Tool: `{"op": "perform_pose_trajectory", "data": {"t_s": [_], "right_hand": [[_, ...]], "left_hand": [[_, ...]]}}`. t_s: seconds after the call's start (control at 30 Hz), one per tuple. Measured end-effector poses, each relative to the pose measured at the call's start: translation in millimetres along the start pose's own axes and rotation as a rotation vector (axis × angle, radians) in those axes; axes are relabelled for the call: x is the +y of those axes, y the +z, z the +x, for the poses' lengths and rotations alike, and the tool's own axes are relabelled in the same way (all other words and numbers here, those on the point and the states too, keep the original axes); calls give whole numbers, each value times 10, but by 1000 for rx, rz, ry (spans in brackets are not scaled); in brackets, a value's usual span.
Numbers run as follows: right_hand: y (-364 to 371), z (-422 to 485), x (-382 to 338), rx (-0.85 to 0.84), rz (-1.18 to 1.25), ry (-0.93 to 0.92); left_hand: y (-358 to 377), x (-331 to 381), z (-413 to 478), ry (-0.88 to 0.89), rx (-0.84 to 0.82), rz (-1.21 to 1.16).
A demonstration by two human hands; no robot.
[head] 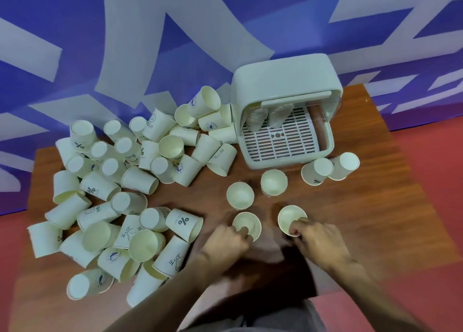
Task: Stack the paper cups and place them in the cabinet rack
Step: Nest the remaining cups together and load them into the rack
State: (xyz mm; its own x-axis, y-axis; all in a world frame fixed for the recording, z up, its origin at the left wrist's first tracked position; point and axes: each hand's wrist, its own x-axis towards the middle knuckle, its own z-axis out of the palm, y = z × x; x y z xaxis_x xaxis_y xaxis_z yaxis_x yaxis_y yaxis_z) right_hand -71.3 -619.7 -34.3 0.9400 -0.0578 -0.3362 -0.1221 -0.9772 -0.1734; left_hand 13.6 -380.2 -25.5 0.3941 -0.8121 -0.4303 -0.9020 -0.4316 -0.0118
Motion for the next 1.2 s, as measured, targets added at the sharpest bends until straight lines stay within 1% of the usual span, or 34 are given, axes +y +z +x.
{"op": "perform_pose_trajectory", "data": {"t_s": [0.07,0.13,0.27,0.33,0.4,0.43,0.5,0.63,0.73,0.9,1.03,1.1,1.2], "right_hand": [[-42,-25,-31,50,-59,-1],[-157,-47,-78,134,-67,-6],[-455,-48,-232,388,138,-68],[-554,20,-299,487,195,-111],[-591,146,-308,532,224,-116],[-597,219,-296,540,229,-110],[-586,344,-254,558,209,-107],[-561,455,-173,617,227,-135],[-510,480,-118,596,257,-144],[-405,585,-44,517,238,-151],[-269,696,-9,365,218,-233],[-154,755,20,287,208,-262],[-11,831,30,253,282,-234]], "left_hand": [[-56,-8,-17,1,35,-19],[-158,-8,-68,2,92,-42],[-388,-68,-196,-16,324,-110],[-515,-155,-225,-97,425,-152],[-610,-272,-202,-206,477,-177],[-641,-332,-174,-248,474,-175],[-655,-418,-107,-290,412,-164],[-517,-391,53,-267,246,-123],[-428,-321,149,-252,175,-128],[-266,-345,308,-228,111,-141],[-83,-402,423,-237,147,-117],[-20,-392,468,-250,182,-161],[24,-329,505,-278,192,-239]]}}
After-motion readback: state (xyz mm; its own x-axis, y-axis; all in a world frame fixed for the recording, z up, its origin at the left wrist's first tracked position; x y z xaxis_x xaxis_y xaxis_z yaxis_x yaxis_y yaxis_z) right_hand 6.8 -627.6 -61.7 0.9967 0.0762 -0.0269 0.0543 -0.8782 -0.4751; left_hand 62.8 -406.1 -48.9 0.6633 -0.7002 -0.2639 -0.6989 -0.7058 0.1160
